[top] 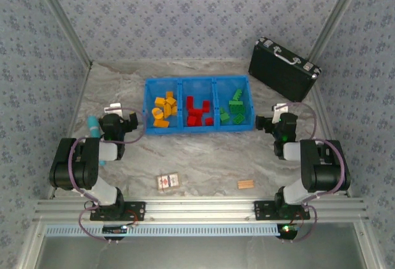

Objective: Sort the legos into containers by color
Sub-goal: Reset both arms

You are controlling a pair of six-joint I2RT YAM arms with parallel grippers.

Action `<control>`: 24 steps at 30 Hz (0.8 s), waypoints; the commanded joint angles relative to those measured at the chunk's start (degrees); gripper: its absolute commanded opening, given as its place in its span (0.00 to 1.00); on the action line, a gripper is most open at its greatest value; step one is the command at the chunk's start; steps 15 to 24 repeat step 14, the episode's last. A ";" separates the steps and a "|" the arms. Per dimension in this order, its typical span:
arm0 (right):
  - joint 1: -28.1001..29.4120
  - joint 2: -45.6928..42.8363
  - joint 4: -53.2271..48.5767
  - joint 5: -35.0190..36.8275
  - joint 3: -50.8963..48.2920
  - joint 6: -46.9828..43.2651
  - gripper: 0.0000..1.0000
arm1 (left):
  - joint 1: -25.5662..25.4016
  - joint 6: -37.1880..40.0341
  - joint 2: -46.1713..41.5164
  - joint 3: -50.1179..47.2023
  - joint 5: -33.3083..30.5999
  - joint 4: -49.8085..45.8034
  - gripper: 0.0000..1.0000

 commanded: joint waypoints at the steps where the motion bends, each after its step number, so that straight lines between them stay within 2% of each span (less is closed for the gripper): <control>1: -0.50 0.49 1.86 -0.59 0.88 -0.11 0.99 | 0.45 0.73 -0.71 0.98 0.89 0.40 1.00; 24: 0.14 0.52 2.32 0.78 0.62 -0.38 0.99 | 0.07 0.89 -1.04 -0.80 -0.25 3.61 1.00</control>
